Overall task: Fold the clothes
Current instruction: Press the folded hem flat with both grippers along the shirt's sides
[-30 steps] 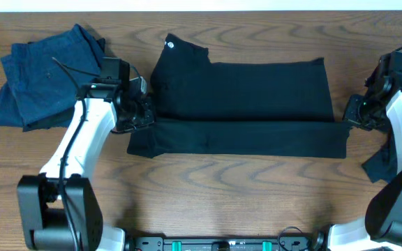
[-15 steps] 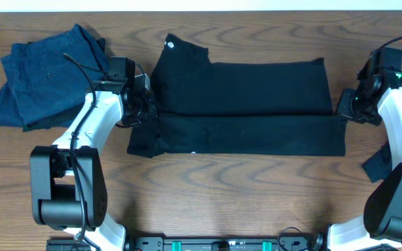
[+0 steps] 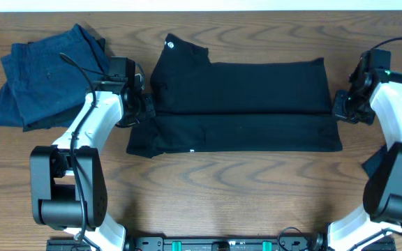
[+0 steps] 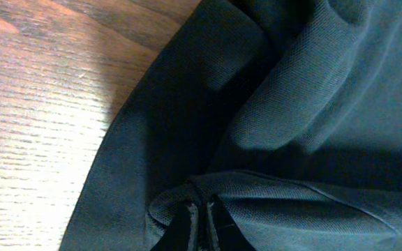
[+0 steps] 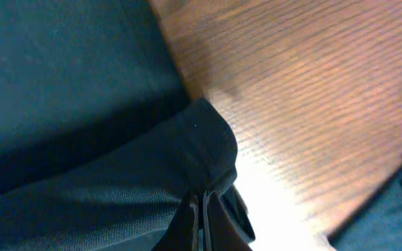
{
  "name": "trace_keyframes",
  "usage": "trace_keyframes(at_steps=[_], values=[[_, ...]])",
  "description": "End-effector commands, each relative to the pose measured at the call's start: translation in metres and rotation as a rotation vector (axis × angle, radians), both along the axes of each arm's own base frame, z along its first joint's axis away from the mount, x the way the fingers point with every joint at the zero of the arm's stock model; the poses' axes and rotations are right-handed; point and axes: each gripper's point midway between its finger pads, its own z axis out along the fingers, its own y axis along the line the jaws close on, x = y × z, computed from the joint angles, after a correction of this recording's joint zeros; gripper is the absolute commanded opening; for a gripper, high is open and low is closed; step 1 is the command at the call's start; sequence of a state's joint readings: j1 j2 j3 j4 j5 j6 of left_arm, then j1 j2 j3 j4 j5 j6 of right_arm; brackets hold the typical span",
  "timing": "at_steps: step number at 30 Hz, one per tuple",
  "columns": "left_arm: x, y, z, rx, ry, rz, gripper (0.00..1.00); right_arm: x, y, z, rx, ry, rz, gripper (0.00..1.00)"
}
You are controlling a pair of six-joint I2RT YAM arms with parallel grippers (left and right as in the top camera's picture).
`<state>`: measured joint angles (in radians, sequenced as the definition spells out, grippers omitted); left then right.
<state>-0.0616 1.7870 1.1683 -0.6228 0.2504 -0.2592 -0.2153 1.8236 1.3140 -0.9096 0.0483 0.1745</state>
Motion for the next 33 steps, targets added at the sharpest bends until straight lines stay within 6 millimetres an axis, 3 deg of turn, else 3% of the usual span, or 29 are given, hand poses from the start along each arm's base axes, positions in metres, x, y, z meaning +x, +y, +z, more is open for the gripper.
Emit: trace_keyframes(at_steps=[1,10,12,14,15,18,21,24,29,33], values=[[-0.007,0.01,-0.011,0.041,0.03,0.023,0.06,0.006,0.01,-0.011,-0.013,0.013,0.041,0.01],[-0.009,0.01,-0.015,0.042,0.037,0.023,0.06,0.036,0.014,-0.011,-0.003,-0.1,0.057,0.02],[-0.008,0.01,-0.014,0.041,0.032,0.023,0.07,0.04,0.017,-0.01,0.015,-0.119,0.061,0.08],[-0.005,0.009,-0.013,0.04,0.019,0.023,0.17,0.041,0.019,-0.01,0.024,-0.123,0.064,0.29],[-0.002,0.009,-0.012,0.04,0.007,0.024,0.27,0.041,0.019,-0.01,0.024,-0.123,0.064,0.35],[0.01,0.009,0.001,0.036,-0.05,0.025,0.53,0.04,0.019,-0.01,0.024,-0.118,0.064,0.38],[0.023,0.008,0.022,0.031,-0.126,0.027,0.64,0.037,0.019,-0.011,0.027,-0.108,0.064,0.37],[0.031,0.008,0.043,0.025,-0.197,0.028,0.64,0.036,0.02,-0.011,0.028,-0.099,0.064,0.36],[0.022,-0.006,0.061,-0.038,-0.211,-0.002,0.64,0.021,0.023,-0.014,0.044,-0.039,0.071,0.16],[0.001,-0.021,0.049,-0.065,-0.126,-0.04,0.46,-0.001,0.027,-0.019,0.062,0.047,0.069,0.11]])
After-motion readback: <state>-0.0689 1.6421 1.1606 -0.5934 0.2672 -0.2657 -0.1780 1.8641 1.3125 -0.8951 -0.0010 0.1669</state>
